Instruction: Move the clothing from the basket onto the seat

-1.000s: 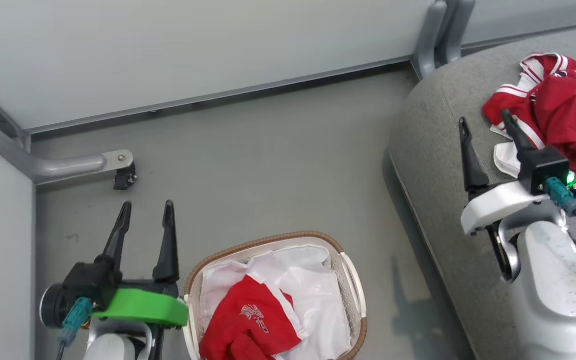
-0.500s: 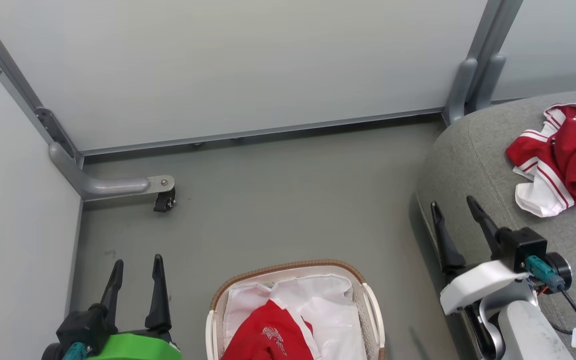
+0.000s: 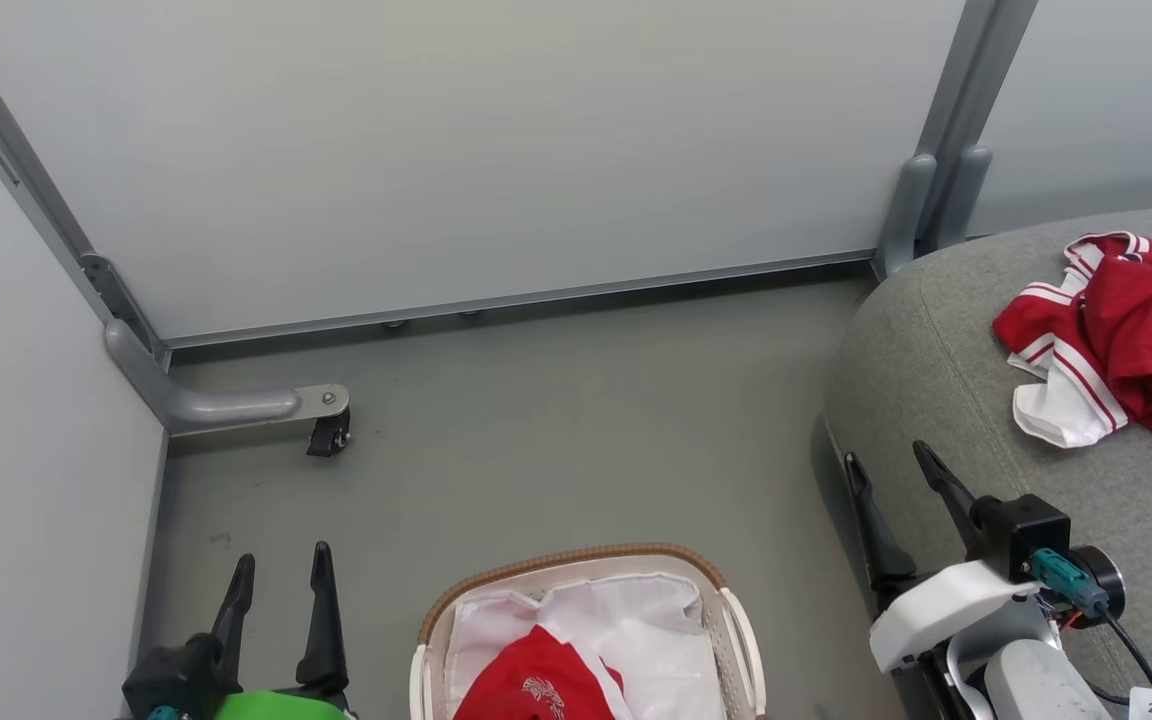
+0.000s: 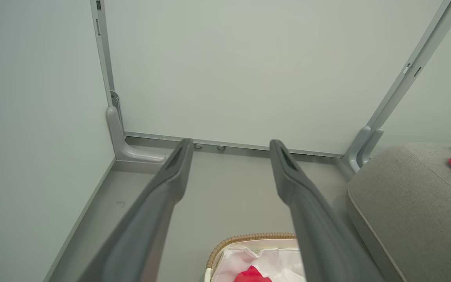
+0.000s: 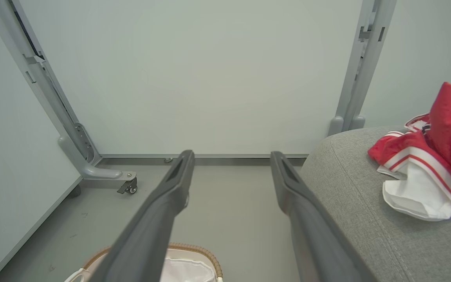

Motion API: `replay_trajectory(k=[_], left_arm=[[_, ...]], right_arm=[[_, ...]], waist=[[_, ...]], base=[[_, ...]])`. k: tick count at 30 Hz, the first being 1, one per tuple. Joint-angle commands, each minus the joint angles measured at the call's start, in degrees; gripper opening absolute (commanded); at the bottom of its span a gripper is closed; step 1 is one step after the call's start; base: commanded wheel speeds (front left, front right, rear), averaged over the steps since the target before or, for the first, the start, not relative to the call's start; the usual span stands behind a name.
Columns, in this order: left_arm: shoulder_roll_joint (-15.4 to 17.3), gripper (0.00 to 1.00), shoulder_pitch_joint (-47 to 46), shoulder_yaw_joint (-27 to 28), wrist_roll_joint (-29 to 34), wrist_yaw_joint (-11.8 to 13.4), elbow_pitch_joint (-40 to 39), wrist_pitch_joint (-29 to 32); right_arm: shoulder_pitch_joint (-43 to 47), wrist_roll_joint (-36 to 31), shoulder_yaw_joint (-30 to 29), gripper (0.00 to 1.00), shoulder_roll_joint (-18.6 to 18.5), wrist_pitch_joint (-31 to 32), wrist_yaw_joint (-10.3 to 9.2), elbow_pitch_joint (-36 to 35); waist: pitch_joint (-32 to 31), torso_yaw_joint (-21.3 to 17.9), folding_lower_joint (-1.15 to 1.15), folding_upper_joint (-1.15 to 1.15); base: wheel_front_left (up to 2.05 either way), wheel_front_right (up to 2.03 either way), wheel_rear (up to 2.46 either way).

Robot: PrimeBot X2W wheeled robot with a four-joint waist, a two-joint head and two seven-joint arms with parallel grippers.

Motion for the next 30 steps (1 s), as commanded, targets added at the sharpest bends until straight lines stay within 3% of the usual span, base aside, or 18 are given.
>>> replay_trajectory(k=[1,19,30], left_arm=[[0.0,1.00,0.6,-0.1,-0.3,0.3,0.2,0.1],[0.0,1.00,-0.2,-1.5,0.8,-0.2,0.7,0.1],[0.1,1.00,-5.5,-7.8,4.7,-1.4,3.5,0.1]], right_arm=[[0.4,0.2,-0.2,1.00,-0.2,0.0,-0.08,0.0],[0.4,-0.5,-2.4,1.00,-0.2,0.0,-0.08,-0.9],[-0.6,-2.4,-3.6,1.00,-0.2,0.0,-0.08,-3.1]], waist=[[0.0,0.0,0.01,0.00],[0.3,-0.1,0.01,0.00],[3.5,-1.2,0.01,0.00]], base=[[0.00,0.00,0.00],[0.00,0.00,0.00],[0.00,0.00,0.00]])
